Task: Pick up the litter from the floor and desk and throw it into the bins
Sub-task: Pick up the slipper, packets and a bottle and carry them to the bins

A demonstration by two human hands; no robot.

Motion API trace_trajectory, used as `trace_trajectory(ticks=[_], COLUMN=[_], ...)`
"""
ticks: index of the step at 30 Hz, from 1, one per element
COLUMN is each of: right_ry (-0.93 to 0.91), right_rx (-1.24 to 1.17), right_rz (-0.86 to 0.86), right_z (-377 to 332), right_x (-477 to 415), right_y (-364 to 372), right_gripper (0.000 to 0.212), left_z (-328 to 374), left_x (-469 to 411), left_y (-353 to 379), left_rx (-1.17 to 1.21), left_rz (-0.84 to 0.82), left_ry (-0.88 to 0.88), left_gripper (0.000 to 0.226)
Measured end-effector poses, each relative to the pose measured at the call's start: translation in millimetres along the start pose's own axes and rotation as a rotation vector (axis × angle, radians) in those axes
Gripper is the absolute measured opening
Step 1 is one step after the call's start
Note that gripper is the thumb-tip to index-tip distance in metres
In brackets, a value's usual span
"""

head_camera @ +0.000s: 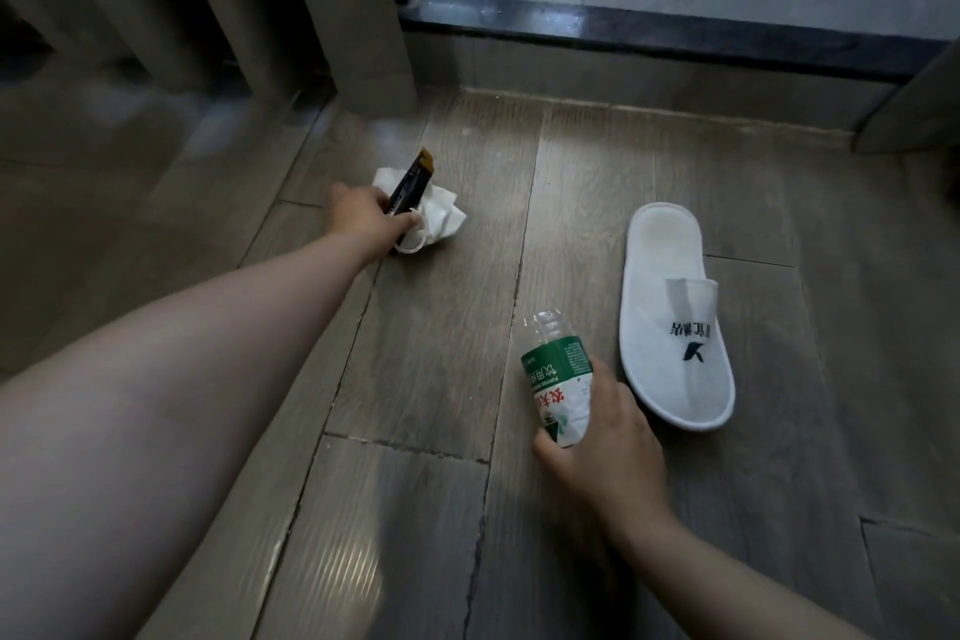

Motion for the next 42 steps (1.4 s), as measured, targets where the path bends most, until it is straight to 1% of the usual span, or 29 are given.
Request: trace_trajectory(ticks=[3,8,14,16,18,20,21,22,25,26,28,30,32,35,37,42], right_ry=[0.001,0.015,0.013,0.013,0.013,0.014,0.016,0.016,0.009,0.005,0.003,0.004,-0.027,-0.067,-0.061,-0.011], right_rx=[0.006,0.012,0.014,0.018,0.008,0.007,0.004,-0.006,-0.067,-0.095,-0.162,-0.233,-0.266,-0.273,-0.283,-0.277], right_rz=[-0.003,-0.004,-0.037,-0.038,-0.044,-0.044,-0.049,-0.056,-0.092,-0.099,-0.096,-0.099,-0.118,-0.103,-0.080,-0.064], right_z=[0,0,-2,-3,-4,-4,-4,-4,-4,-3,-1,2,3,7,16,55], right_x=[-1,-1,-1,-1,-1,-1,-1,-1,0,2,10,22,35,54,65,89], right_y=[0,0,-1,-2,-3,-3,-4,-4,-7,-8,-12,-18,-27,-52,-71,-104], right_gripper=[0.089,0.089,0.089,0.088,0.087,0.087,0.086,0.086,0.084,0.082,0.075,0.068,0.067,0.063,0.060,0.054], left_z=[0,0,5,7,8,8,8,8,10,10,8,3,2,11,18,41], left_x=[-4,-1,10,17,25,32,37,42,58,65,78,90,100,119,126,146], left_y=[7,15,19,16,14,18,21,25,35,37,39,40,45,57,66,88], left_rx=[-0.081,-0.024,0.015,0.061,0.132,0.199,0.217,0.226,0.298,0.347,0.439,0.483,0.488,0.479,0.466,0.422], left_rz=[-0.013,-0.082,-0.041,0.010,0.015,-0.059,-0.107,-0.154,-0.275,-0.297,-0.298,-0.269,-0.295,-0.386,-0.410,-0.487], left_ry=[-0.040,-0.048,-0.066,-0.053,-0.072,-0.116,-0.141,-0.154,-0.133,-0.125,-0.096,-0.068,-0.046,-0.012,0.020,0.067], left_gripper=[0.046,0.043,0.048,0.057,0.072,0.087,0.091,0.089,0.064,0.060,0.067,0.074,0.070,0.055,0.047,0.051])
Point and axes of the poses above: each hand's wrist, its own x-axis away from the middle knuckle, its own y-axis out of the palm, z = x × y, the point moved 6 cm from there along -x, towards the middle knuckle, and after that the axes turned 10 degrees about -z, right-handed, at the moved point
